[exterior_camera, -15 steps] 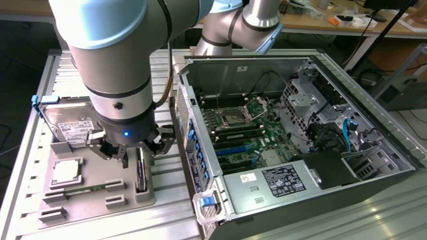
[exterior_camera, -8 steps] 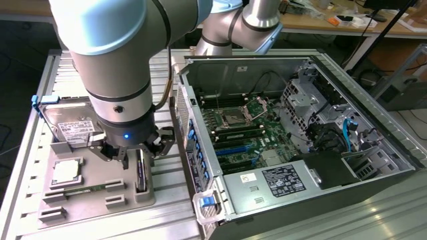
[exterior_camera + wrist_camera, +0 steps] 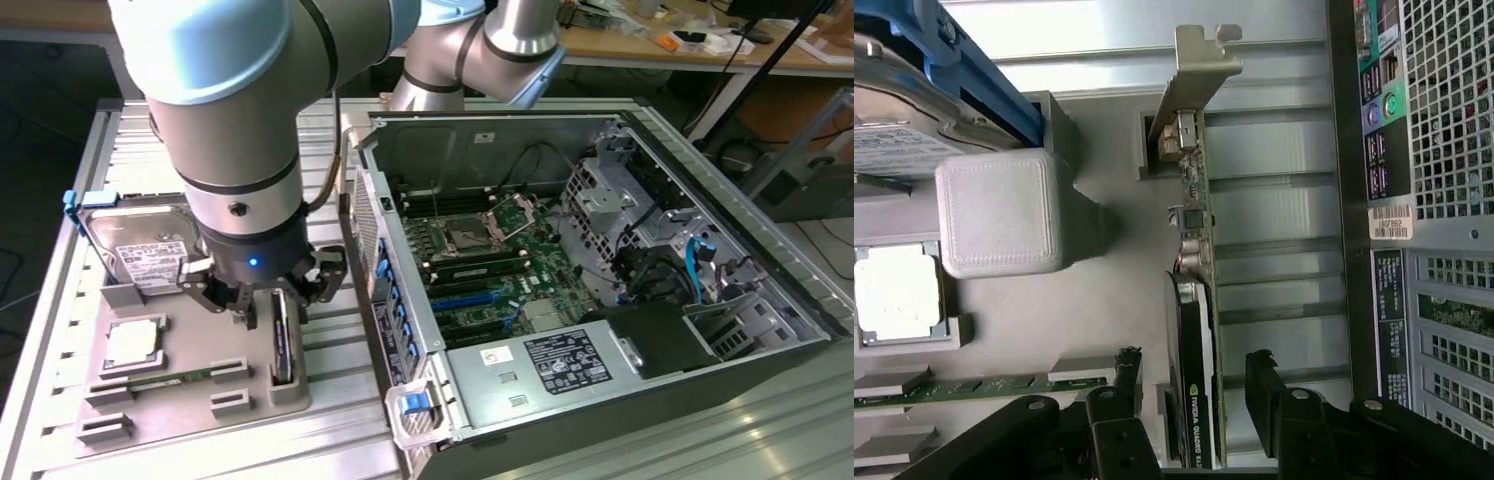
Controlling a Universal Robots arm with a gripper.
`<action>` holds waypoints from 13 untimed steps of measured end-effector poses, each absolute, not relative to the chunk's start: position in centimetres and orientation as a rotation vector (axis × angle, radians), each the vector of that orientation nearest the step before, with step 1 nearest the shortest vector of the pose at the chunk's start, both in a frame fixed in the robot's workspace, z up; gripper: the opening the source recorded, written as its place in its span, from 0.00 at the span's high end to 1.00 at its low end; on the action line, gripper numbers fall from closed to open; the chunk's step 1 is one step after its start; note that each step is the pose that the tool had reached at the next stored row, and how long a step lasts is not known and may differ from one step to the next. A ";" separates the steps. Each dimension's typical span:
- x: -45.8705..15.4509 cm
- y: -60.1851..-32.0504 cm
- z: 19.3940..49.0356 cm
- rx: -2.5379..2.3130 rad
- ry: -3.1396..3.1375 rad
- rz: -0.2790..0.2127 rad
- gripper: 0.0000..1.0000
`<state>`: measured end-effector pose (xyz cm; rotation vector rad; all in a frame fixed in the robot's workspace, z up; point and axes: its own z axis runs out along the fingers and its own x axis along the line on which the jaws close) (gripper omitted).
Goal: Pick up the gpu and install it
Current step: 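Pick up the gpu and move the gpu toward the slot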
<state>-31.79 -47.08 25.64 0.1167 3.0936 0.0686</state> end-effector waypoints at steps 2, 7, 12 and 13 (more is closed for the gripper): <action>-31.8 -46.5 25.5 0.117 3.093 0.069 0.46; -32.0 -46.2 25.1 0.116 3.091 0.069 0.46; -32.1 -46.2 24.8 0.116 3.089 0.069 0.46; -32.1 -46.2 24.7 0.116 3.089 0.069 0.46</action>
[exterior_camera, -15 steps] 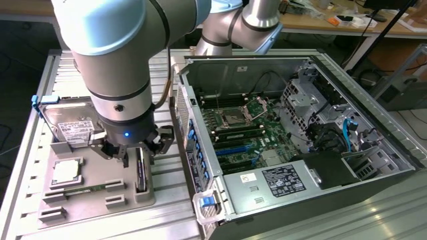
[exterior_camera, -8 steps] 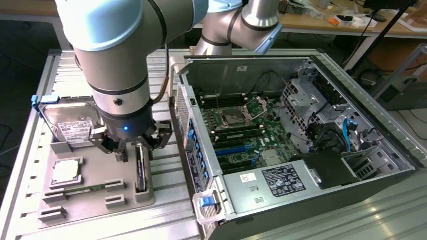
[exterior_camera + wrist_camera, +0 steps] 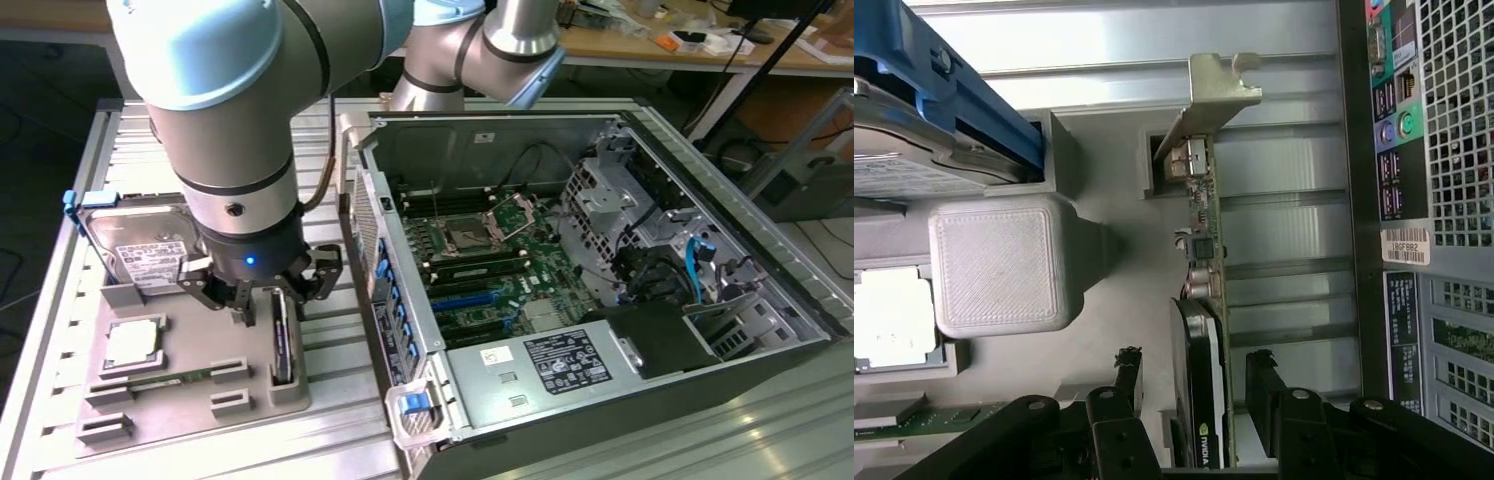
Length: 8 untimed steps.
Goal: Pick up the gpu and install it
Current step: 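Pick up the gpu and move the gpu toward the slot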
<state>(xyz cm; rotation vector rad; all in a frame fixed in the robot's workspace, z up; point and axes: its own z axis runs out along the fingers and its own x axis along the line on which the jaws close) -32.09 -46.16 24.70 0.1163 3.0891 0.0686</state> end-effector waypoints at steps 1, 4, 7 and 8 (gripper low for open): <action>-32.1 -46.2 24.7 0.116 3.089 0.068 0.46; -32.1 -46.2 24.7 0.116 3.089 0.069 0.46; -32.1 -46.2 24.7 0.116 3.089 0.069 0.46; -32.1 -46.2 24.7 0.116 3.089 0.068 0.47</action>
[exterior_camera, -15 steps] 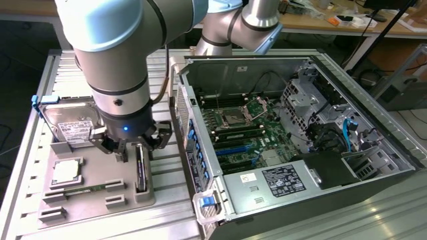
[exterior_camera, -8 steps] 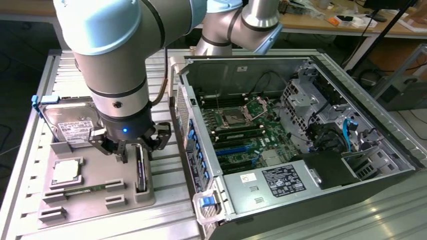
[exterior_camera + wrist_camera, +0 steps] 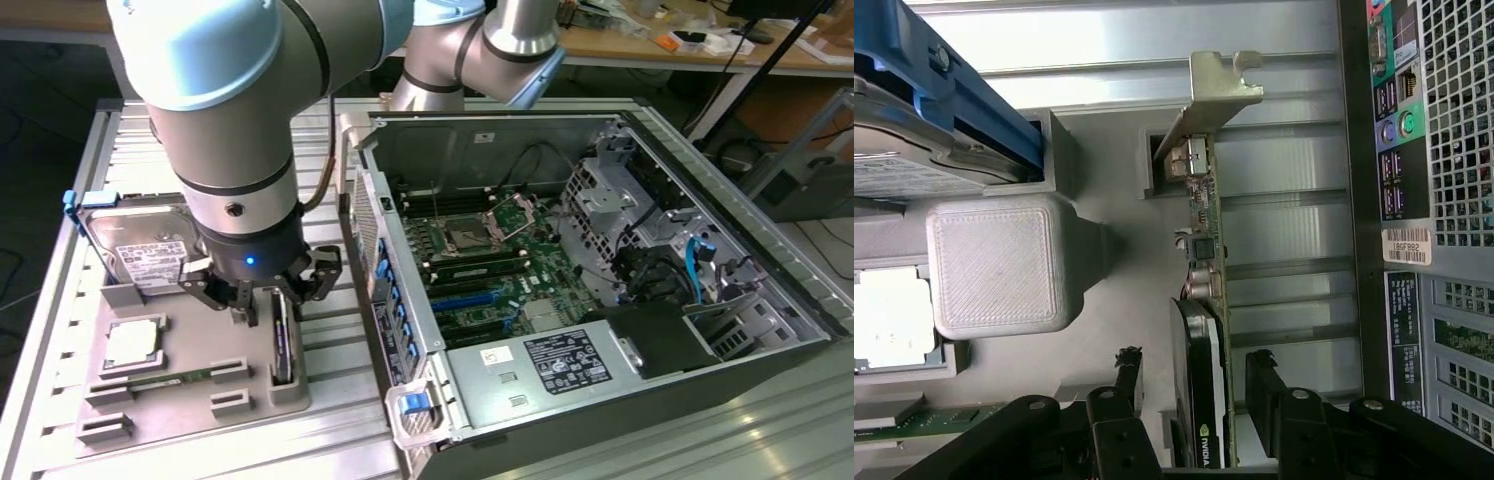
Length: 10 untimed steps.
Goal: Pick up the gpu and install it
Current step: 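Pick up the gpu and move the gpu toward the slot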
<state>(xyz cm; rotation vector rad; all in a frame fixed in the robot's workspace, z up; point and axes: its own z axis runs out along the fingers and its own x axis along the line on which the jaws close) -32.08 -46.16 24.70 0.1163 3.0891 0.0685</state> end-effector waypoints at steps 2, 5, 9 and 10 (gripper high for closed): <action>-32.1 -46.2 24.7 0.116 3.089 0.069 0.54; -32.1 -46.2 24.7 0.116 3.089 0.069 0.61; -32.1 -46.2 24.5 0.116 3.089 0.069 0.61; -32.1 -46.2 24.5 0.116 3.089 0.068 0.61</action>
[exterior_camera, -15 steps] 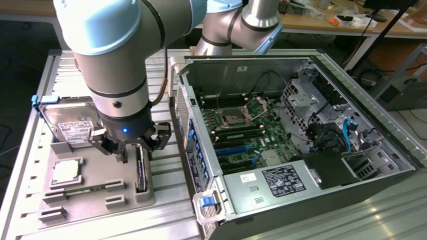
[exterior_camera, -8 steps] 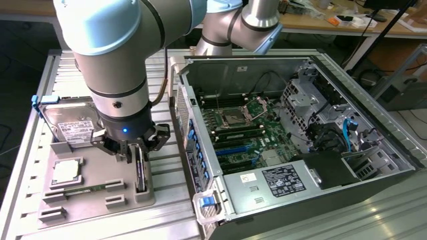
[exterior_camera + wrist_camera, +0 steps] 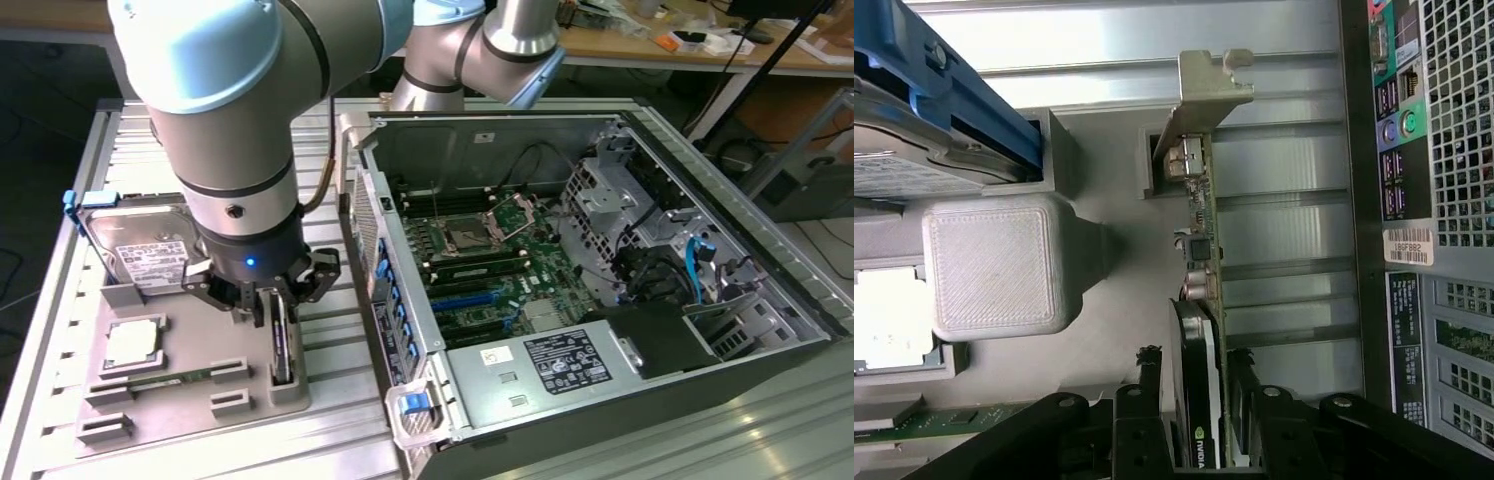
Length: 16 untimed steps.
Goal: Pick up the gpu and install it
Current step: 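Pick up the gpu and move the gpu toward the slot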
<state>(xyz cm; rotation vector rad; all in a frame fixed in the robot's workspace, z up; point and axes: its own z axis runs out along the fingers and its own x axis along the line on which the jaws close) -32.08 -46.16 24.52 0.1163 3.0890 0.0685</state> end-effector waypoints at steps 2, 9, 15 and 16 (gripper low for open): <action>-32.1 -46.2 24.5 0.116 3.089 0.068 0.61; -32.0 -46.2 24.5 0.117 3.093 0.068 0.61; -32.0 -46.2 24.5 0.117 3.093 0.068 0.61; -32.0 -46.2 24.5 0.117 3.093 0.068 0.61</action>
